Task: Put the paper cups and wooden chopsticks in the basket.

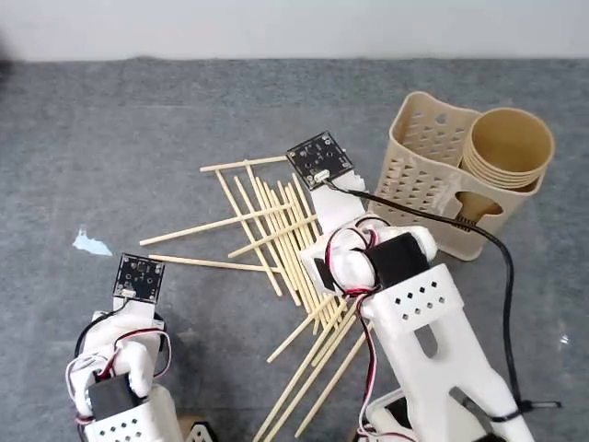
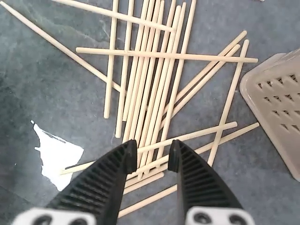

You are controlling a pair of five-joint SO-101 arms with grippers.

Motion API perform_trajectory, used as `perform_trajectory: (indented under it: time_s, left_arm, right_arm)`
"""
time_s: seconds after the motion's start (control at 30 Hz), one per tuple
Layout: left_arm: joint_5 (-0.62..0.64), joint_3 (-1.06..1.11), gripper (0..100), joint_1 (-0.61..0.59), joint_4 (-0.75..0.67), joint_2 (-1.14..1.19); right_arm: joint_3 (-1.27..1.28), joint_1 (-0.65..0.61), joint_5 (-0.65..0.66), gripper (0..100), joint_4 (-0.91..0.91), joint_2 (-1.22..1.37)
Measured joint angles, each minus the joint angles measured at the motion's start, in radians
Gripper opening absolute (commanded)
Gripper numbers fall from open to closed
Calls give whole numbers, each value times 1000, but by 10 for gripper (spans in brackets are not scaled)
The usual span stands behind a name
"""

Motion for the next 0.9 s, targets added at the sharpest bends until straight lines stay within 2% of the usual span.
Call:
perform_trajectory:
  time_s: [0.23,0.33,0.6,0.8,0.9]
  left_arm:
    - [0,0,137,0,0,0]
    - [0,0,137,0,0,0]
    - [0,0,137,0,0,0]
    - [0,0,137,0,0,0]
    - [0,0,137,0,0,0]
  right_arm:
    - [0,0,89,126,-104,26]
    - [0,0,101,127,-152,107]
    - [-14,0,233,132,-233,387]
    - [-172,0,305,277,-187,583]
    - [-287,-31,353,288,-121,675]
